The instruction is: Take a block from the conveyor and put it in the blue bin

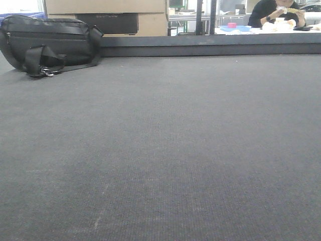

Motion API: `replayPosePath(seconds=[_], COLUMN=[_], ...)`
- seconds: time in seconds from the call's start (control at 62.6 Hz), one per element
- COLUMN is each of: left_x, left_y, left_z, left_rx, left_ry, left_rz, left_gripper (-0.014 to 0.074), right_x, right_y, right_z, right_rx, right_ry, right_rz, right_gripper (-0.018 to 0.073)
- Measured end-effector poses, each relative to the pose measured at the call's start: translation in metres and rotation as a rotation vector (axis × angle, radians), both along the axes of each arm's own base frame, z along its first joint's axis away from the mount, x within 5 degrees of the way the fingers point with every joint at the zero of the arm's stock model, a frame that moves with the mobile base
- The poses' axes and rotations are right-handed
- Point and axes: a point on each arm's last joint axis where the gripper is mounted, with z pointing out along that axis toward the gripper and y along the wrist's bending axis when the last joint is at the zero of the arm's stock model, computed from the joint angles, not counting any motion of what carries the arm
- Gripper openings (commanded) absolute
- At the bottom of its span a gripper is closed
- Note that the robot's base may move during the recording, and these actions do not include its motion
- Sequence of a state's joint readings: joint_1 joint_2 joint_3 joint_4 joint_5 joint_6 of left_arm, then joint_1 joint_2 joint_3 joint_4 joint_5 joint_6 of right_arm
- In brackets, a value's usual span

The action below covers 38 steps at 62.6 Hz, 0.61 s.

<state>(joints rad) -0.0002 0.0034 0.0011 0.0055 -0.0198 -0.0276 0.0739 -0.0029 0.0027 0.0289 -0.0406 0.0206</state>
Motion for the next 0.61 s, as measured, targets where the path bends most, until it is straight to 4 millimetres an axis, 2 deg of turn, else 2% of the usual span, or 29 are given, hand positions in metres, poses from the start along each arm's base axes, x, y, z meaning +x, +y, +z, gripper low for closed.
replayPosePath(seconds=[0.144, 0.24, 0.336, 0.431, 0.543, 0.607], left_x=[0.000, -0.003, -0.013, -0.022, -0.022, -0.012], left_y=[0.000, 0.000, 0.000, 0.000, 0.001, 0.001], left_z=[-0.001, 0.012, 0.042, 0.077, 0.112, 0.125], left_rx=[-0.023, -0.034, -0.015, 0.001, 0.010, 0.012], left_ry=[0.027, 0.062, 0.054, 0.066, 0.154, 0.255], left_rz=[-0.002, -0.006, -0.003, 0.003, 0.010, 0.012], left_gripper=[-0.0111, -0.0111, -0.0111, -0.0111, -0.0111, -0.0111], right_x=[-0.001, -0.004, -0.014, -0.023, -0.025, -0.020], right_y=[0.000, 0.000, -0.001, -0.001, -0.001, 0.000], right_z=[0.006, 0.019, 0.054, 0.085, 0.114, 0.127], right_rx=[0.004, 0.007, 0.010, 0.006, -0.006, -0.015], right_ry=[-0.064, -0.118, -0.164, -0.119, 0.033, 0.144], right_rz=[-0.002, -0.002, 0.000, 0.004, 0.011, 0.014], right_gripper=[-0.0162, -0.0162, -0.0162, -0.0162, -0.0162, -0.0162])
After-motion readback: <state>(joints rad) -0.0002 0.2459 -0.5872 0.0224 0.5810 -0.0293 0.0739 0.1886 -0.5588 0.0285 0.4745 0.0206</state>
